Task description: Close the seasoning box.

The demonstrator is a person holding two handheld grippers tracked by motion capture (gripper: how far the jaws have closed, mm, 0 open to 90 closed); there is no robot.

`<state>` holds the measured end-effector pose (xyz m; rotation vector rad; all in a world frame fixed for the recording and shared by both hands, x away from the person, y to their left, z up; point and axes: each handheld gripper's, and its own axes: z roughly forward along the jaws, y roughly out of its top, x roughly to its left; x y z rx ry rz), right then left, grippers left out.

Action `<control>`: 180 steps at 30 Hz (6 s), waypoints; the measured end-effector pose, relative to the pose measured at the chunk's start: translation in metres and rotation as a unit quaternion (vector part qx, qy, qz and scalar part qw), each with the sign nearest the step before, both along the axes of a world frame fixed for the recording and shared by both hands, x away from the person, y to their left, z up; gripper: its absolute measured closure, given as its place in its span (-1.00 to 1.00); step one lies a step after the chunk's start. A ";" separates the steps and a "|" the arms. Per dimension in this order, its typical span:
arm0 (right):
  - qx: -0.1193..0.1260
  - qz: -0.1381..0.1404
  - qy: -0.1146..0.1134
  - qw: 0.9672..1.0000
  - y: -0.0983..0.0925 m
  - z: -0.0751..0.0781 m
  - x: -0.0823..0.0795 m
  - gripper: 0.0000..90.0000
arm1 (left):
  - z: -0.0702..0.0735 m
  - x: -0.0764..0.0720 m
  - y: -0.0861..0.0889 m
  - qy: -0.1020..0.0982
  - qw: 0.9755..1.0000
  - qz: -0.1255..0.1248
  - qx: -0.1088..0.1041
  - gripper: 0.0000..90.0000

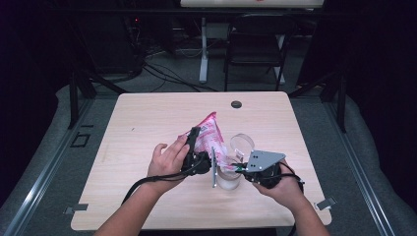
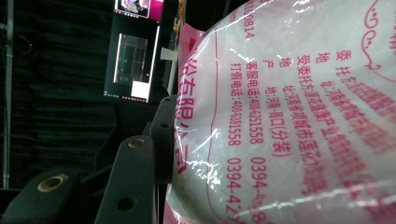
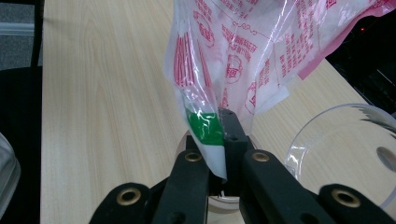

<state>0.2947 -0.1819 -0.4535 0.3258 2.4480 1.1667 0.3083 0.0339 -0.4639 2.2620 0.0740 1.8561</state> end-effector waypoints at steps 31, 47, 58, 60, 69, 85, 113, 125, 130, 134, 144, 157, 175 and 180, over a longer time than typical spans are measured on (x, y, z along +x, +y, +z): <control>-0.001 -0.003 0.001 1.000 -0.002 -0.001 0.001 1.00 | 0.000 -0.001 -0.003 -0.011 1.000 -0.004 0.014 0.34; -0.002 -0.005 0.001 1.000 -0.003 -0.001 0.001 1.00 | -0.001 -0.002 -0.004 -0.014 1.000 -0.005 0.022 0.34; -0.003 -0.005 0.003 1.000 -0.004 -0.002 0.001 1.00 | 0.000 -0.002 -0.005 -0.017 1.000 -0.007 0.024 0.35; -0.002 -0.004 0.003 1.000 -0.004 -0.002 0.002 1.00 | 0.000 -0.002 -0.005 -0.017 1.000 -0.006 0.024 0.35; -0.001 -0.006 0.004 1.000 -0.004 -0.002 0.002 1.00 | 0.000 -0.002 -0.006 -0.019 0.999 -0.008 0.024 0.35; -0.003 -0.009 0.005 1.000 -0.006 -0.003 0.003 1.00 | 0.001 -0.003 -0.008 -0.022 0.999 -0.008 0.030 0.35; -0.005 -0.012 0.009 1.000 -0.009 -0.007 0.005 1.00 | 0.001 -0.005 -0.011 -0.032 0.999 -0.015 0.037 0.35; -0.007 -0.012 0.010 1.000 -0.009 -0.007 0.005 1.00 | 0.002 -0.006 -0.011 -0.034 0.999 -0.016 0.036 0.35; -0.008 -0.013 0.009 1.000 -0.009 -0.008 0.005 1.00 | 0.002 -0.006 -0.011 -0.035 0.999 -0.017 0.035 0.35; -0.005 -0.014 0.011 1.000 -0.009 -0.008 0.005 1.00 | 0.002 -0.006 -0.011 -0.036 0.999 -0.019 0.035 0.35; -0.006 -0.015 0.012 1.000 -0.009 -0.009 0.006 1.00 | 0.002 -0.006 -0.012 -0.035 0.999 -0.019 0.035 0.35; -0.009 -0.018 0.012 1.000 -0.010 -0.010 0.007 1.00 | 0.002 -0.007 -0.013 -0.039 0.998 -0.021 0.037 0.35; -0.011 -0.013 0.014 1.000 -0.009 -0.011 0.007 1.00 | 0.004 -0.008 -0.012 -0.046 0.998 -0.025 0.035 0.35; -0.011 -0.013 0.015 1.000 -0.009 -0.011 0.007 1.00 | 0.005 -0.009 -0.012 -0.043 0.998 -0.021 0.036 0.35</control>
